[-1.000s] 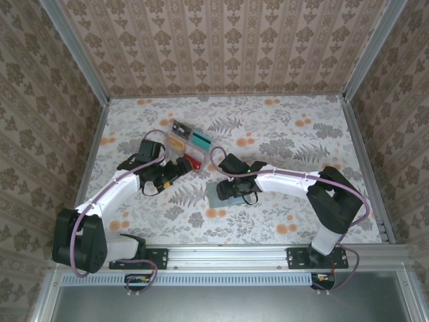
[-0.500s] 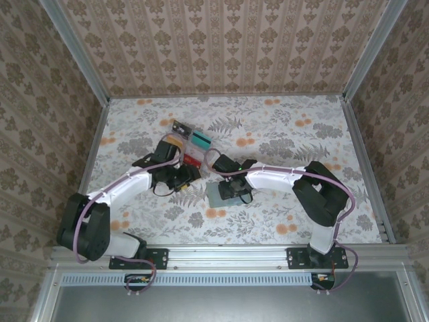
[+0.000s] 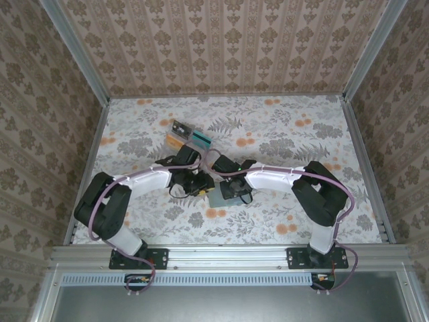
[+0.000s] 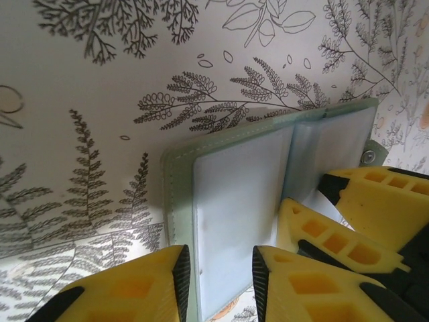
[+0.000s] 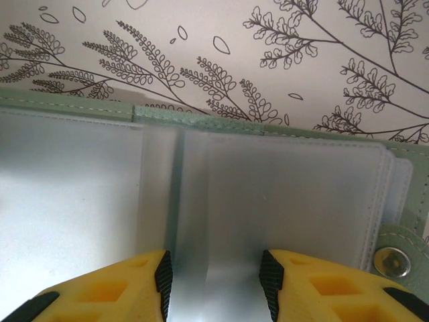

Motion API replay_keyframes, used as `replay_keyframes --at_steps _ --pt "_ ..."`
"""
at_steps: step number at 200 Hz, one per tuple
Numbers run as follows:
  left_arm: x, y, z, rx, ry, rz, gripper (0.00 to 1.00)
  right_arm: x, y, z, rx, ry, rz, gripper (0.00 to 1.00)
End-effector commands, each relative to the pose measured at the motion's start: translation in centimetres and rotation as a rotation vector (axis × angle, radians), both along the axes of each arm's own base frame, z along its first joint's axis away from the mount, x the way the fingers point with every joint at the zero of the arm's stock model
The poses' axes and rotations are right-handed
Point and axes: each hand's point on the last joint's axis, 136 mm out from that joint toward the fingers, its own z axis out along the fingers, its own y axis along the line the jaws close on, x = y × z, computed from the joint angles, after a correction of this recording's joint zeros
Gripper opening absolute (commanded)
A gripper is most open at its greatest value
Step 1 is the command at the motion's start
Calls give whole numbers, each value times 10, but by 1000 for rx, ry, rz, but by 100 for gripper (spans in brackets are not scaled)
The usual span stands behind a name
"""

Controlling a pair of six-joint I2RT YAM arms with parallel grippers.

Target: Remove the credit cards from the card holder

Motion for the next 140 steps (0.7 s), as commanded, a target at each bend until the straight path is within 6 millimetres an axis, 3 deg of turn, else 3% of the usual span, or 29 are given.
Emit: replay_keyframes --at_steps 1,66,140 --pt "6 -9 1 -11 7 8 32 -20 -28 -35 -115 95 -30 44" --pt "2 -11 -21 -3 70 20 27 -23 -26 -36 -77 118 -39 43" --pt "2 -23 -23 -18 77 -14 23 -23 -20 -36 -5 134 -53 39"
